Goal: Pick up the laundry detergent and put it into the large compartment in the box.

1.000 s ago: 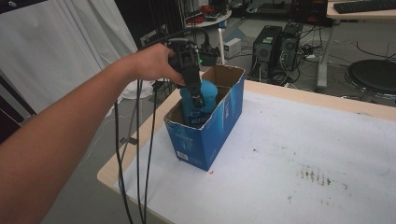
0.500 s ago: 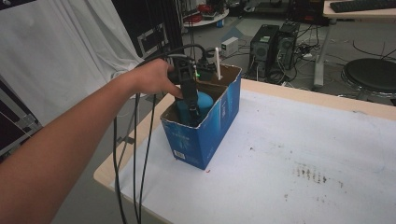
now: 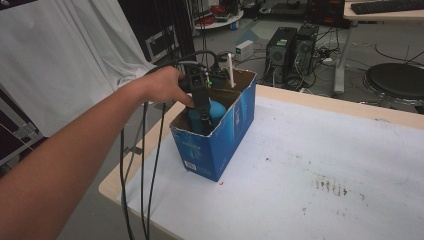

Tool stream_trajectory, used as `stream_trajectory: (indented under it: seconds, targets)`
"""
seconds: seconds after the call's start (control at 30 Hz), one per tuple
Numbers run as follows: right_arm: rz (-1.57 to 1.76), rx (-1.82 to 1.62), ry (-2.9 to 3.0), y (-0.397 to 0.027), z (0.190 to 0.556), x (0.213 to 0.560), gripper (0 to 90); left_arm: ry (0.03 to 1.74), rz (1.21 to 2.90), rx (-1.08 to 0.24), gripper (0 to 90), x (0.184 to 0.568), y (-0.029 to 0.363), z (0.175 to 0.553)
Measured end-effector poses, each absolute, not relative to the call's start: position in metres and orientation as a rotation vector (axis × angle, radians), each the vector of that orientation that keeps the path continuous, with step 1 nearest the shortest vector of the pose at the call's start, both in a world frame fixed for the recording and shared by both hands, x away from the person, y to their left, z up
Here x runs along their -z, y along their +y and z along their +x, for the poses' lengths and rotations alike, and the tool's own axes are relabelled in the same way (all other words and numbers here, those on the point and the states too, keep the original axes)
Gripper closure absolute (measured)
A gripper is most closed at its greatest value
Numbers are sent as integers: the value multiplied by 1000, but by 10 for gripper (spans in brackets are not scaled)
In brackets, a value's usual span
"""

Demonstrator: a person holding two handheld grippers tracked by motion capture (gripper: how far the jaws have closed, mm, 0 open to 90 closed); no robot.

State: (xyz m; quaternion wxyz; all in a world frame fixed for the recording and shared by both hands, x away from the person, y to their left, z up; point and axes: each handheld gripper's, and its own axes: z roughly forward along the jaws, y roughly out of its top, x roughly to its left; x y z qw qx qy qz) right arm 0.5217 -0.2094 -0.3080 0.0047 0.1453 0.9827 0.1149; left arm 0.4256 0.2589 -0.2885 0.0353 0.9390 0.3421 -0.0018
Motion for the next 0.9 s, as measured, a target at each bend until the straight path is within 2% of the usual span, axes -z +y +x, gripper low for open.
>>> stream_trajectory:
  seconds: [0.2, 0.43, 0.63, 0.67, 0.9]
  targets:
    - [456, -362, 3074, -209, 520, 307, 33, 1062, 2873, 17, 375, 288, 260, 427]
    - [455, -361, 3069, -211, 520, 305, 33, 1089, 2845, 2, 292, 277, 262, 427]
    - [450, -356, 3071, -210, 518, 305, 33, 1101, 2821, -16, 290, 266, 265, 423]
    - [456, -357, 3070, -210, 518, 304, 33, 1101, 2821, -16, 267, 266, 265, 423]
    - [441, -376, 3062, -211, 516, 301, 33, 1100, 2769, -65, 256, 236, 268, 413]
